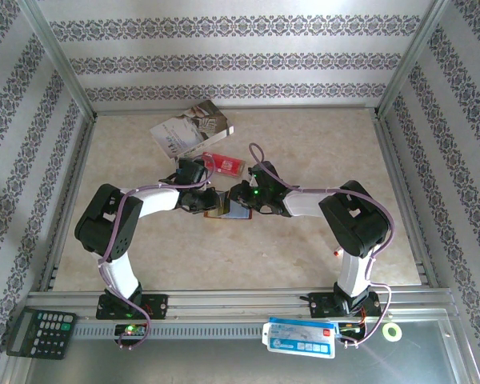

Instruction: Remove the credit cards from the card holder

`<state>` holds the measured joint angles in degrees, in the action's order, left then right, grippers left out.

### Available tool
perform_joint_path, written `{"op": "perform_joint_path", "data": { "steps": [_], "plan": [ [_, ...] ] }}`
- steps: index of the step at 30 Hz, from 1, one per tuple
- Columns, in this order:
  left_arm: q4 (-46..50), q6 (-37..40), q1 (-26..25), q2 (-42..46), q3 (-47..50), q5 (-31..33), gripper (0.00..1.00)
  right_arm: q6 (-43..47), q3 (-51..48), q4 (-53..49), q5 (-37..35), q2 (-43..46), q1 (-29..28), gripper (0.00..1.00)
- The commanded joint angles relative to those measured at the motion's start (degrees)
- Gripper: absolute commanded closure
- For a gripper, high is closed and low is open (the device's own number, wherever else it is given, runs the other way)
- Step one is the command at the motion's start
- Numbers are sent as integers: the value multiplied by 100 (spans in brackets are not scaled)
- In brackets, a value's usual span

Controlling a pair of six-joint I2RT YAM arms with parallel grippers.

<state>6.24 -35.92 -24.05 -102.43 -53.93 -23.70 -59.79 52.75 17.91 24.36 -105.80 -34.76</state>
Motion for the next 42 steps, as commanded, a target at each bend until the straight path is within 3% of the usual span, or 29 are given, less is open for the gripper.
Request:
{"op": "perform_joint_path", "data": {
  "steps": [1, 9, 13, 18, 26, 33, 42],
  "plan": [
    [358, 105, -109, -137, -43, 112, 87, -85, -15, 250, 155, -113, -89, 80],
    [367, 112, -116, -128, -25, 121, 87, -43, 63, 106, 149, -261, -135, 81],
    [357, 86, -109, -82, -12, 148, 87, -13, 18, -46, -8, -225, -97, 92],
    [496, 94, -112, 11, -47, 175, 79, 279, -255, -506, -606, 227, 54, 100],
    [289, -142, -104, 368, -128, -222, 67, 769, -557, -747, -1058, 958, 189, 100],
    [-132, -478, 295, 1157, 27, -819, 48, 1059, -882, -9, -807, 1713, 327, 100],
    [-1668, -1498, 906, 1979, 611, -2045, 36, 629, -786, 1425, 641, 1751, 488, 100]
  ]
}}
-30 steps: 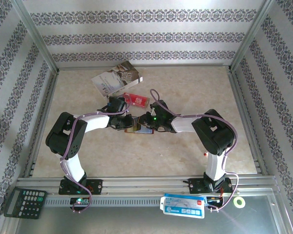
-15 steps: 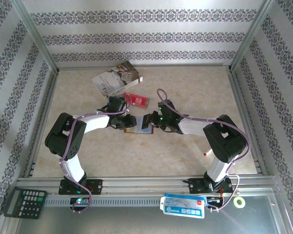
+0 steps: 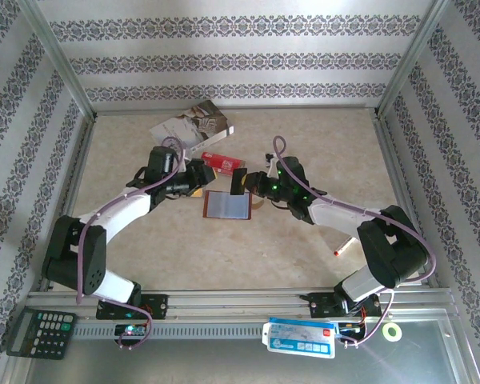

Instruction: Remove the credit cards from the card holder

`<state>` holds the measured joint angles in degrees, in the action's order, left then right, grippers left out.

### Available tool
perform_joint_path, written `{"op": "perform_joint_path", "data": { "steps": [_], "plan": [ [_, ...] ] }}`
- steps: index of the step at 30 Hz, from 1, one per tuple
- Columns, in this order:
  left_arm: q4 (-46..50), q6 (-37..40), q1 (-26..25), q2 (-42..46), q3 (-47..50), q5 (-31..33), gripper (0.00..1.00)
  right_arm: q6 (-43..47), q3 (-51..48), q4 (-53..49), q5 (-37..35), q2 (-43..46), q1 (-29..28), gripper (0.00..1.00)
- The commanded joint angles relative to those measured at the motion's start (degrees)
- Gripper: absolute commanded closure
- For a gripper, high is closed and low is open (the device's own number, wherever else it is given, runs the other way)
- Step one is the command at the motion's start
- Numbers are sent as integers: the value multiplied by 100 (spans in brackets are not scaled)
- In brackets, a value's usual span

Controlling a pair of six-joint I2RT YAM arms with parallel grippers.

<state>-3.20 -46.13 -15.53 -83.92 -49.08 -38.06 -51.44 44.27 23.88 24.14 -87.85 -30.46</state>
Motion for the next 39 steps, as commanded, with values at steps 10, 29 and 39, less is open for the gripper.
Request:
{"op": "perform_joint_path", "data": {
  "steps": [10, 29, 39],
  "plan": [
    [-1960, -1243, 83, 13, 118, -1296, 38, -1465, 411, 2191, 1505, -428, 49, 100],
    [-4072, -2775, 492, -239, 497, -1337, 100, -2415, 402, 2821, 1519, -665, -168, 75],
    [-4281, -2990, 634, -294, 641, -933, 100, -3188, 393, 3447, 783, -1154, -514, 86]
  ]
}}
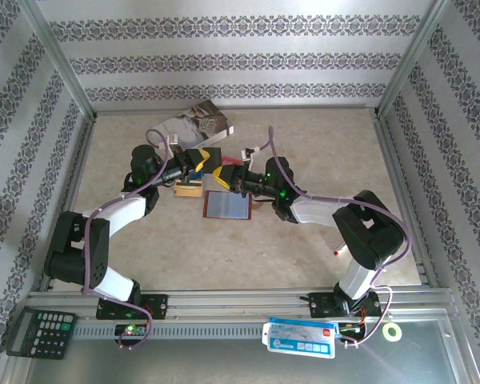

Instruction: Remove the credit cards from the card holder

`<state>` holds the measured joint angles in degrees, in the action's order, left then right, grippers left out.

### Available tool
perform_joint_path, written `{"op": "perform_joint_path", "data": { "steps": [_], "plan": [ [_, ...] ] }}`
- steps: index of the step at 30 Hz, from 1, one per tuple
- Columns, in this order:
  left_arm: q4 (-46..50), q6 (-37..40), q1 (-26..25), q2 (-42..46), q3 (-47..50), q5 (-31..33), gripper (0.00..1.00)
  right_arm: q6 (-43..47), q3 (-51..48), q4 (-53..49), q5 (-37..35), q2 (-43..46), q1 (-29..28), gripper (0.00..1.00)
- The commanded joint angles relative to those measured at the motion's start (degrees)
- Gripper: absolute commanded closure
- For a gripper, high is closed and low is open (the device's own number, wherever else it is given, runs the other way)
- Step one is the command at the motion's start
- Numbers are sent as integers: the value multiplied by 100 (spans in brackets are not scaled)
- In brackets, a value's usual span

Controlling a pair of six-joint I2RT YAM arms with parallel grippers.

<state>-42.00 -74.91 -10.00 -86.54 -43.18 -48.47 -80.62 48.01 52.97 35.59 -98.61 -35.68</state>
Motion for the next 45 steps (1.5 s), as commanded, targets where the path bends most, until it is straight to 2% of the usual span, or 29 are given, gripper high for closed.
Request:
{"op": "perform_joint_path", "data": {
  "steps": [1, 13, 17, 19, 22, 27, 31, 37, 45],
  "plan": [
    [-403, -124, 79, -20, 57, 103, 100, -282, 38, 555, -401, -97, 13, 87],
    [-222, -7, 115, 60, 134, 101, 100, -470, 76, 572, -609, -298, 61, 85],
    [-51, 89, 126, 102, 138, 96, 100, -383, 132, 413, -620, -369, 77, 98],
    [248, 232, 167, 198, 157, 173, 92, -166, 170, 225, -624, -378, 74, 100],
    [969, 555, 321, 447, 252, 469, 70, 436, 242, -347, -637, -369, 85, 100],
    [2370, 1385, 841, 940, 468, 1033, 44, 1793, 598, -1818, -711, -395, 92, 100],
    [3169, 1916, 1298, 1233, 645, 1338, 37, 2974, 1141, -2832, -751, -544, 105, 100],
    [3608, 2247, 1995, 1529, 868, 1298, 24, 5085, 2348, -4510, -884, -896, 40, 100],
    [3975, 2628, 2353, 1810, 922, 1300, 4, 7170, 3699, -5476, -1216, -1514, 14, 100]
  ]
}}
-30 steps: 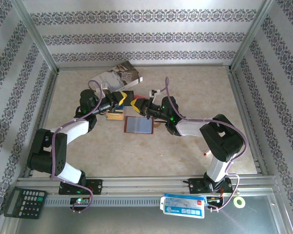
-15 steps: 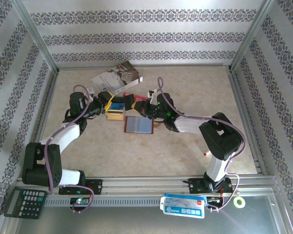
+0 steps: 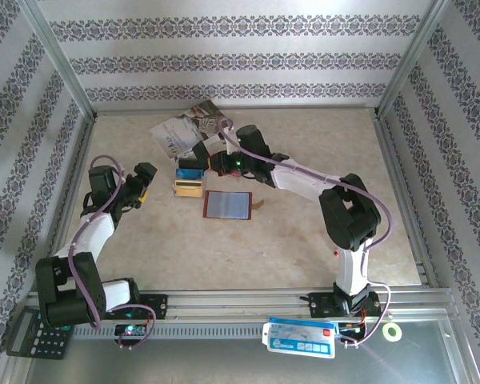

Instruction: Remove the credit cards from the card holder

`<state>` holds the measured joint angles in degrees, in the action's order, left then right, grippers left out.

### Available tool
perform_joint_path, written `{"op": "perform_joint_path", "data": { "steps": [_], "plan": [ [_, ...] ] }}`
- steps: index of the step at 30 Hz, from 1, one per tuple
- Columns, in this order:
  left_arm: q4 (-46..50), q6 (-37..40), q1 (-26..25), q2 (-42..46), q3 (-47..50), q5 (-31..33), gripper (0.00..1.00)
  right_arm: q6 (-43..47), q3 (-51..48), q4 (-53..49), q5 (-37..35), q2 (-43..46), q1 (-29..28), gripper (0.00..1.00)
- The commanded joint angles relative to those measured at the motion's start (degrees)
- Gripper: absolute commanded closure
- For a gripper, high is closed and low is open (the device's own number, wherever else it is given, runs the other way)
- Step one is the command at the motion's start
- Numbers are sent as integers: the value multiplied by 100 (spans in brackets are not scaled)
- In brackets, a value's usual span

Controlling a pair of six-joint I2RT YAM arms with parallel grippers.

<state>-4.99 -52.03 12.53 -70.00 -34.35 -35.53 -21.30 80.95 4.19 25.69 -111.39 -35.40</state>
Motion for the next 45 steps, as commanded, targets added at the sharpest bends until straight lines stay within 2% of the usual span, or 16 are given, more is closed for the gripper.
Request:
{"op": "perform_joint_path", "data": {
  "steps": [1, 8, 16, 19, 38, 45],
  "plan": [
    [299, 360, 109, 174, 44, -7, 2, 1427, 543, -704, -220, -309, -14, 100],
    [272, 476, 126, 207, 51, -213, 0, 2693, 1654, -1457, -209, -882, -37, 100],
    [281, 501, 126, 147, 42, -270, 0, 4409, 2166, -1844, -331, -1301, -187, 100],
    [251, 483, 126, 136, 47, -302, 0, 4803, 2403, -1996, -348, -1443, -223, 100],
    [182, 491, 132, 35, 54, -463, 0, 5314, 2879, -2123, -767, -1947, -238, 100],
    [191, 518, 130, 21, 25, -472, 0, 5343, 2840, -2100, -883, -1914, -243, 84]
  ]
}}
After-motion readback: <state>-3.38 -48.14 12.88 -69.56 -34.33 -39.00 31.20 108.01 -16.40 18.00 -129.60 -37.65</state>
